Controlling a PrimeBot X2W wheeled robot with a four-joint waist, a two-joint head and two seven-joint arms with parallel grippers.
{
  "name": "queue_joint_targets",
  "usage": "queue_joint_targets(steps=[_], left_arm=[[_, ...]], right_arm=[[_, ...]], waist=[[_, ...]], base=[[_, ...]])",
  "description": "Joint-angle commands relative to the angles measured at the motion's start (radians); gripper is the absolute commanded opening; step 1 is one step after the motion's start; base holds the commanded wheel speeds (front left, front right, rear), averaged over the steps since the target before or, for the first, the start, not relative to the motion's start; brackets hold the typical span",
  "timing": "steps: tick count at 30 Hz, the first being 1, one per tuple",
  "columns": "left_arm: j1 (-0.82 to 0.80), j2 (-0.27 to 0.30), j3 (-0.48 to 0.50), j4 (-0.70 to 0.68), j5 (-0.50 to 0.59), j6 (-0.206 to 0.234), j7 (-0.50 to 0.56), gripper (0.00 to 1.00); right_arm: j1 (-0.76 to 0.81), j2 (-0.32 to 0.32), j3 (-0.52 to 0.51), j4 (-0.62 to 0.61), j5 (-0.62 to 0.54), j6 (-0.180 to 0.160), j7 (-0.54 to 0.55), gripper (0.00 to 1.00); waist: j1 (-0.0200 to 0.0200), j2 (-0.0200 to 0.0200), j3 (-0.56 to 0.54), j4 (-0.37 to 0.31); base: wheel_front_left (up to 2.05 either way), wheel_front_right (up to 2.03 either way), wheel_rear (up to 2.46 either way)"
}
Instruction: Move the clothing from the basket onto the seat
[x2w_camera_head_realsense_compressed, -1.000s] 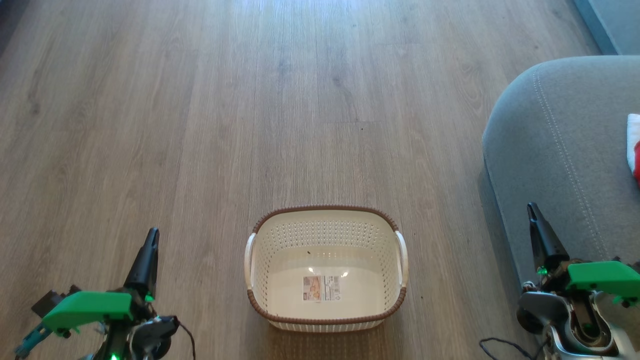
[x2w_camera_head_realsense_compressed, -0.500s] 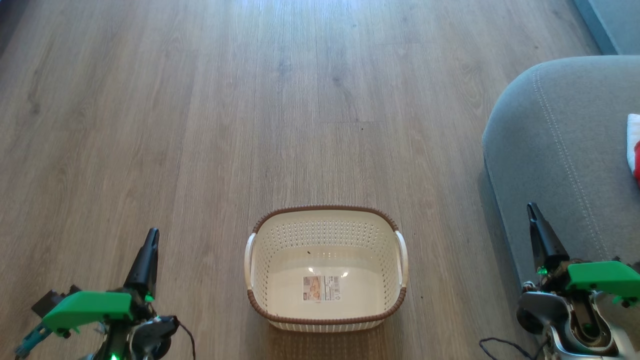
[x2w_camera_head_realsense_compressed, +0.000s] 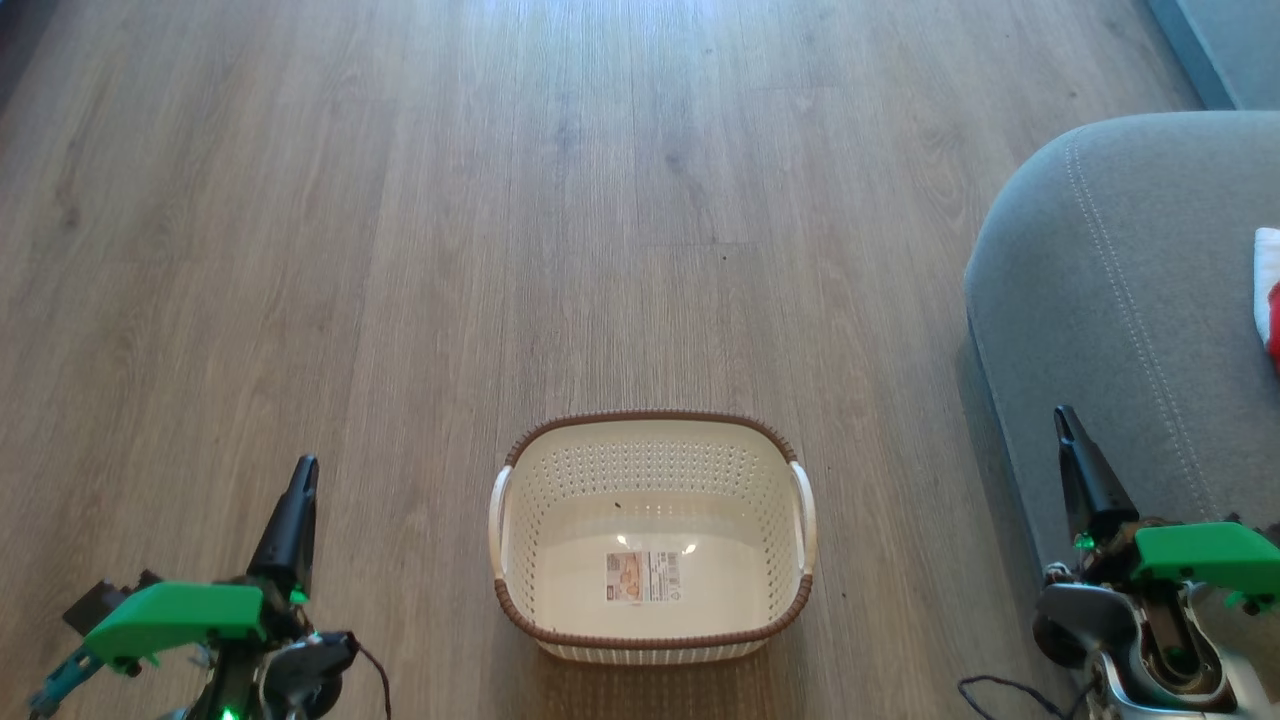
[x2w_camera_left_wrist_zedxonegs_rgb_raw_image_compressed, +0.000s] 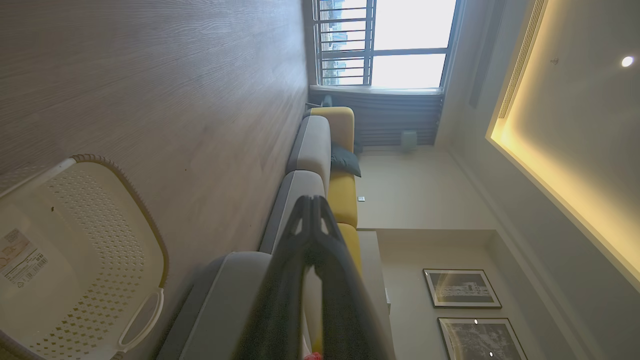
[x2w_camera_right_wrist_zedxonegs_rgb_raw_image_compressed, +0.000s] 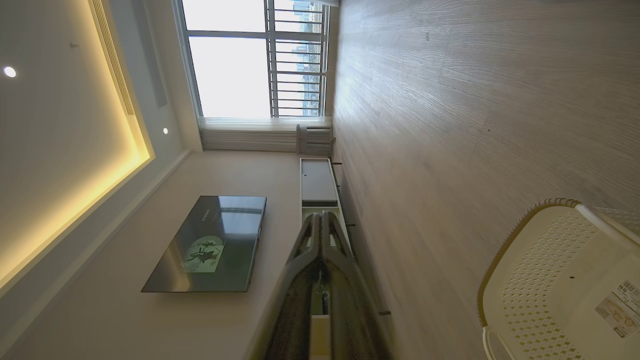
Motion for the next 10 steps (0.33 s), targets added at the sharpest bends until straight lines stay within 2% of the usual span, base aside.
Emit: queue_joint_targets(steps=[1, 10], left_arm=[[-0.05, 0.01, 0.035, -0.034, -0.007, -0.009, 0.007, 0.0], [-0.05, 0.01, 0.035, -0.034, -0.007, -0.009, 0.007, 0.0]], right_arm=[[-0.017, -0.002, 0.017, -0.039, 0.006, 0.001, 0.006, 0.0], [-0.017, -0.002, 0.017, -0.039, 0.006, 0.001, 0.006, 0.0]], waist=[[0.0, 0.0, 0.0, 0.0], [0.0, 0.0, 0.0, 0.0]], base=[[0.0, 0.0, 0.0], [0.0, 0.0, 0.0]])
